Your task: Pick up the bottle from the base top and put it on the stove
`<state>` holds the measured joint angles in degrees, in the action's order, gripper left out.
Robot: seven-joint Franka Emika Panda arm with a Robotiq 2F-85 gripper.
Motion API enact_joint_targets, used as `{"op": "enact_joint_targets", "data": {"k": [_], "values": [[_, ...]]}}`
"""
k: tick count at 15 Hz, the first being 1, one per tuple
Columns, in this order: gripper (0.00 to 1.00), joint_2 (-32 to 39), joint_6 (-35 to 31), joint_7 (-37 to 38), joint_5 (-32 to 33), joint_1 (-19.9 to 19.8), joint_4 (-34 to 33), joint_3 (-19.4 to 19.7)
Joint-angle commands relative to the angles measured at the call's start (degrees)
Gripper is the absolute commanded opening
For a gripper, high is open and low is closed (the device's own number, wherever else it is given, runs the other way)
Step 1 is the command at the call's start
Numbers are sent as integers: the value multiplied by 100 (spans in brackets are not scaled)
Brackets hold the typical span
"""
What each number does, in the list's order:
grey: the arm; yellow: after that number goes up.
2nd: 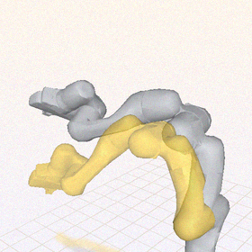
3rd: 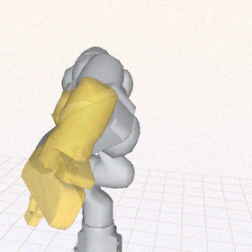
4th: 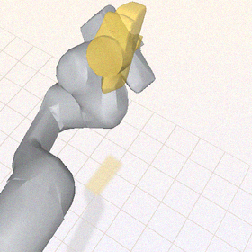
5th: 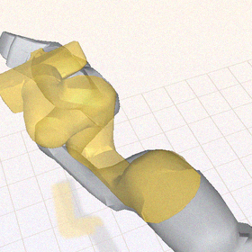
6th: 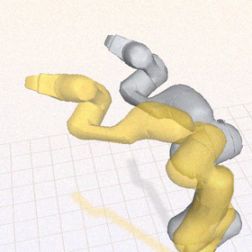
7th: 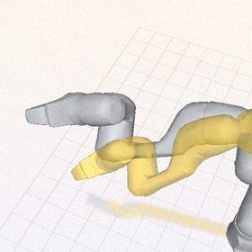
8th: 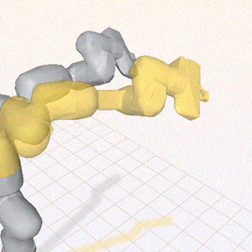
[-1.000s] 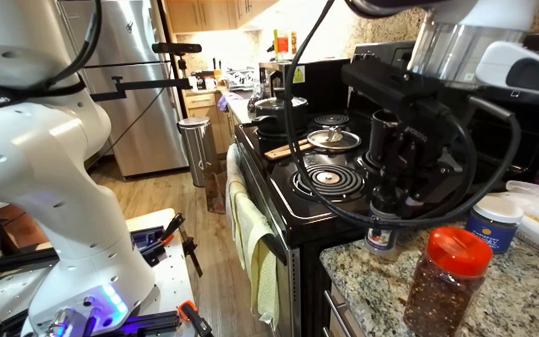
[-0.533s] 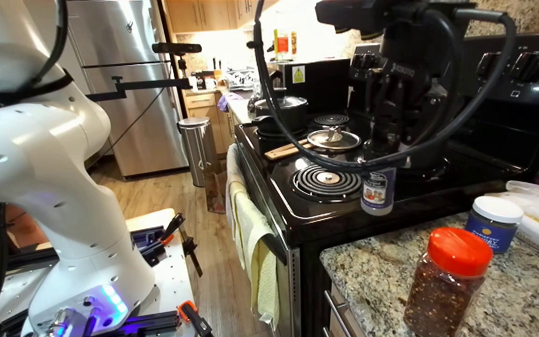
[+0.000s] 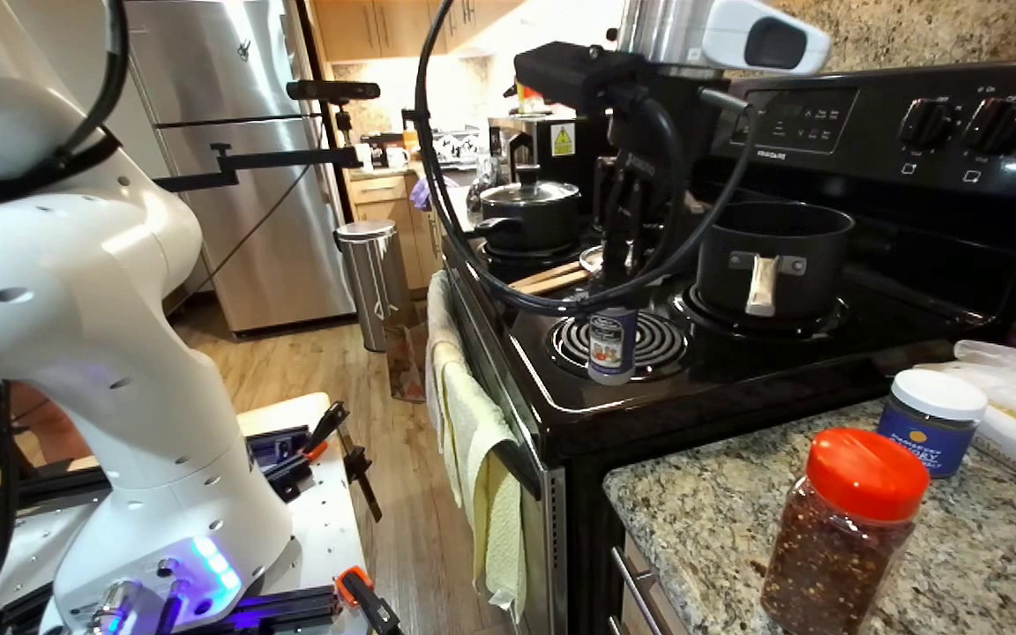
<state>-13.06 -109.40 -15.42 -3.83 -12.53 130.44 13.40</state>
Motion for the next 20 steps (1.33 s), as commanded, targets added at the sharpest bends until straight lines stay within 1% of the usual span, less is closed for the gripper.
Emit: {"op": "enact_joint_targets", "data": {"k": [1,4,6,7,11,16,17,18,19,20], "values": [[24,-328,-184,303,152,196,565,-231],[24,-369,-351,445,160,341,830,-398],[24,-340,-770,498,310,395,995,-494],[24,-312,-879,506,385,418,1041,-527],[24,-380,-938,619,802,428,1106,-623],[24,-391,-932,542,918,470,1147,-632],[74,-397,-932,522,879,483,1149,-617],[75,-389,-904,484,859,490,1136,-604],[79,-392,-890,470,802,490,1148,-582],[86,-395,-881,476,767,485,1173,-565]]}}
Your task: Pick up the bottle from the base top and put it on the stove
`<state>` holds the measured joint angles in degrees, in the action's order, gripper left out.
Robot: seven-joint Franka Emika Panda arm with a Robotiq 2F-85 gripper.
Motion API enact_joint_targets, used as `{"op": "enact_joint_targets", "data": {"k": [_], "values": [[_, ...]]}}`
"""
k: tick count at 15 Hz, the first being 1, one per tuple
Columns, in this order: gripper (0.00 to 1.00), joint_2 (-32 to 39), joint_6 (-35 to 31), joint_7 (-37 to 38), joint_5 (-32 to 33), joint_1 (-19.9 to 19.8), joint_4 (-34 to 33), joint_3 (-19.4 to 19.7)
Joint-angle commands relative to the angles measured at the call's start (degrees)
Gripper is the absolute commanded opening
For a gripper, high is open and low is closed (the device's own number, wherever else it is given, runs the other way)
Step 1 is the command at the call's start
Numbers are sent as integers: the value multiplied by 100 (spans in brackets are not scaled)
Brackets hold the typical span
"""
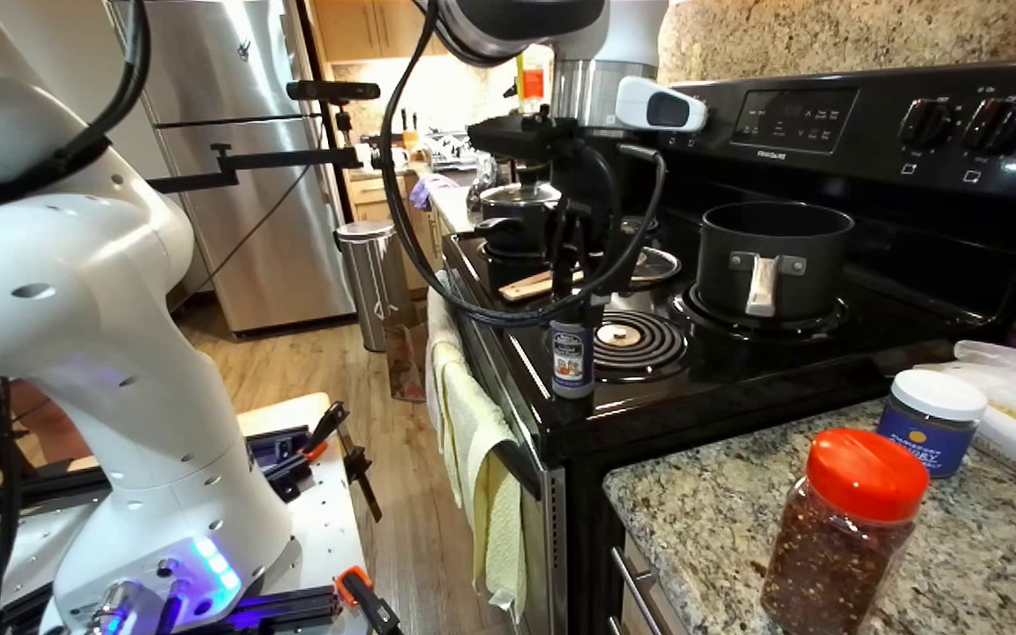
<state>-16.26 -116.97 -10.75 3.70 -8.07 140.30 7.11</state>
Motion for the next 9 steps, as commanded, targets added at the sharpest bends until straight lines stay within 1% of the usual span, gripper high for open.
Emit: {"op": "enact_joint_targets", "data": {"k": [1,2,3,9], "values": [[92,-76,-94,5,-25,35,198,85],[98,-84,-94,27,-56,26,209,106],[99,-97,-97,8,-84,19,220,136],[100,-197,-39,-43,-236,31,102,259]]}}
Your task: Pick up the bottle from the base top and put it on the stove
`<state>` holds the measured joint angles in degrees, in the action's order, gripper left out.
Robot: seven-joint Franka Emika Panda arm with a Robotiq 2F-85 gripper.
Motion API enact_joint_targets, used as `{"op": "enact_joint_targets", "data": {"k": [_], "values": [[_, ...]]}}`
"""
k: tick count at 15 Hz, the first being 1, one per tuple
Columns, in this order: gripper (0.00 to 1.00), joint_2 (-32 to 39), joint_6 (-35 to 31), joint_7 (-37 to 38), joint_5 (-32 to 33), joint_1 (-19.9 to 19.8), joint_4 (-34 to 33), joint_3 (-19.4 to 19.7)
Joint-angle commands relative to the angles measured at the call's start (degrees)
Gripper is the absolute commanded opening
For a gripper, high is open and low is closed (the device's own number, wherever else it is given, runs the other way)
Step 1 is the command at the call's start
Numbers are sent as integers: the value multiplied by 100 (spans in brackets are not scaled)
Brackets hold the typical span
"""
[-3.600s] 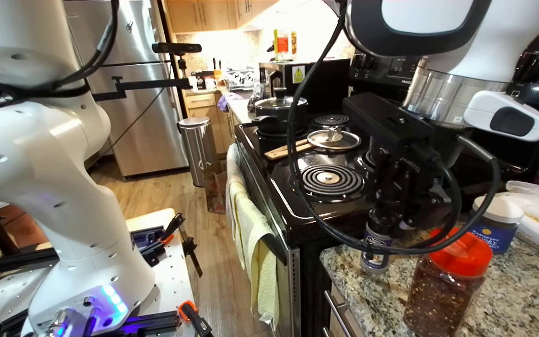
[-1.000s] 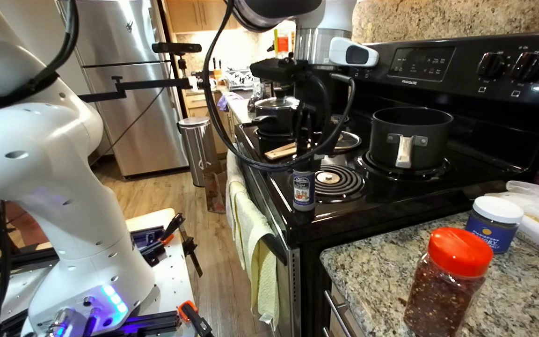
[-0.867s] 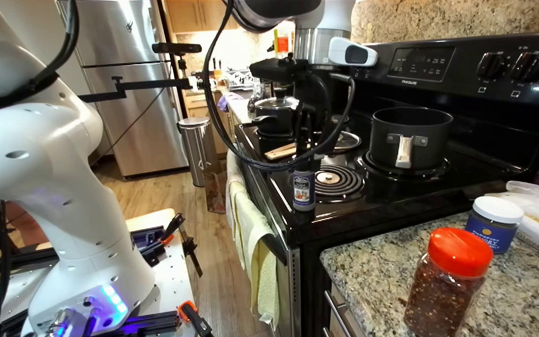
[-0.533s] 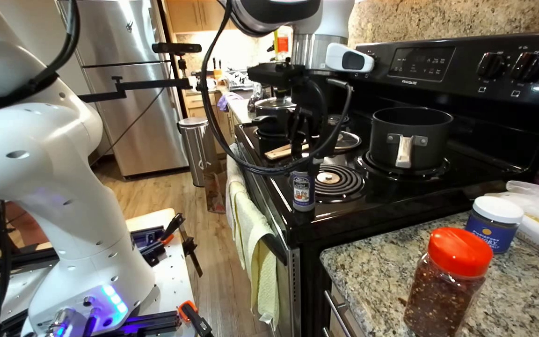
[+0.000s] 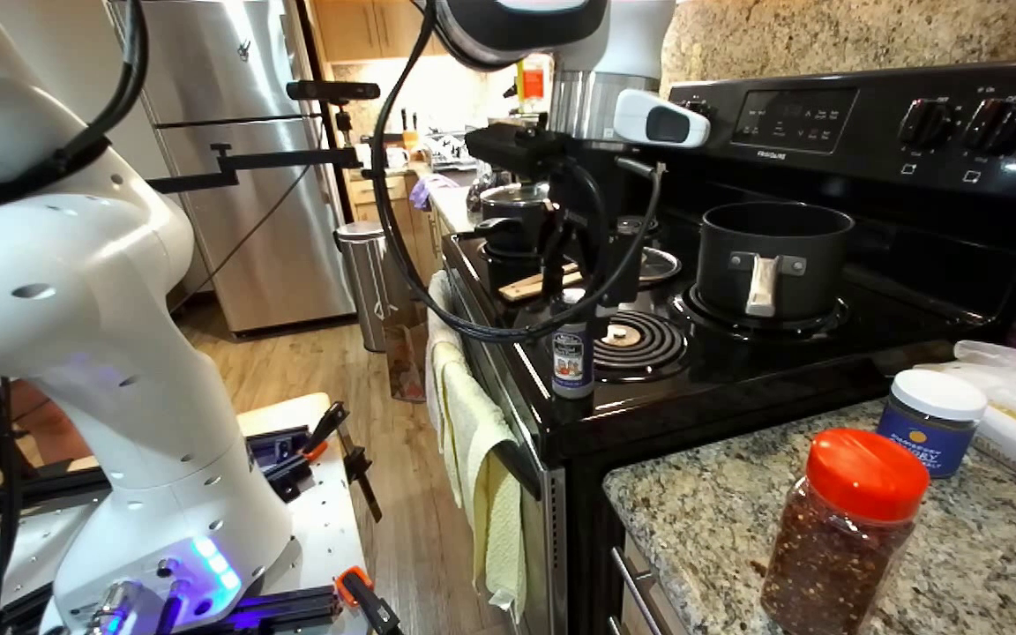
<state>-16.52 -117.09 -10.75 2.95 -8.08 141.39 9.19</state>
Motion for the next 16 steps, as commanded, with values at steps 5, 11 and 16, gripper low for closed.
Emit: {"op": "enact_joint_targets", "data": {"k": [5,11,16], "values": [[100,-453,248,72,-144,24,-357,16],[100,-623,1191,105,-61,13,-1027,13],[100,-586,1673,87,-268,63,-1564,59]]}}
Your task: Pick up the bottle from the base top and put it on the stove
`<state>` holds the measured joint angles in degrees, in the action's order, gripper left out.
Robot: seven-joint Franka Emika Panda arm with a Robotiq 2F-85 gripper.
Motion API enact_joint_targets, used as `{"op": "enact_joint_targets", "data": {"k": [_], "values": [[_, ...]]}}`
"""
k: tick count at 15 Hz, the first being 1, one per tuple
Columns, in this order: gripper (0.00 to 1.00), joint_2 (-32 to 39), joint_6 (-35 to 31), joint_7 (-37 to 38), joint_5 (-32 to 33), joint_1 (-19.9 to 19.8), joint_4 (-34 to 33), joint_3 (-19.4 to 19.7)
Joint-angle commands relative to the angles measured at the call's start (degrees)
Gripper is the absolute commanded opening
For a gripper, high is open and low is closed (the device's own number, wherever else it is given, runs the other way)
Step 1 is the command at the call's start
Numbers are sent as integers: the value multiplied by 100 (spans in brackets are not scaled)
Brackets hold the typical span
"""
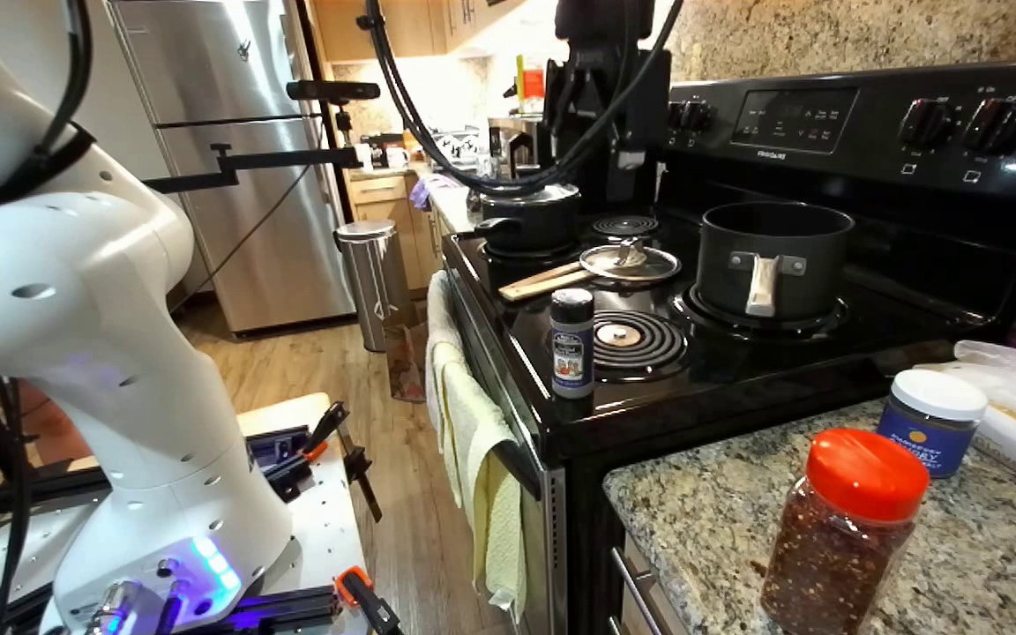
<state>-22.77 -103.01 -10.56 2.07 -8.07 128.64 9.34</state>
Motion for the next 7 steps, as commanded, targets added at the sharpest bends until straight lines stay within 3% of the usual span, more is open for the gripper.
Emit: {"op": "enact_joint_targets", "data": {"k": [1,7], "values": [[100,60,249,85,-217,68,-351,39],[100,8,71,111,-168,33,-323,28]]}}
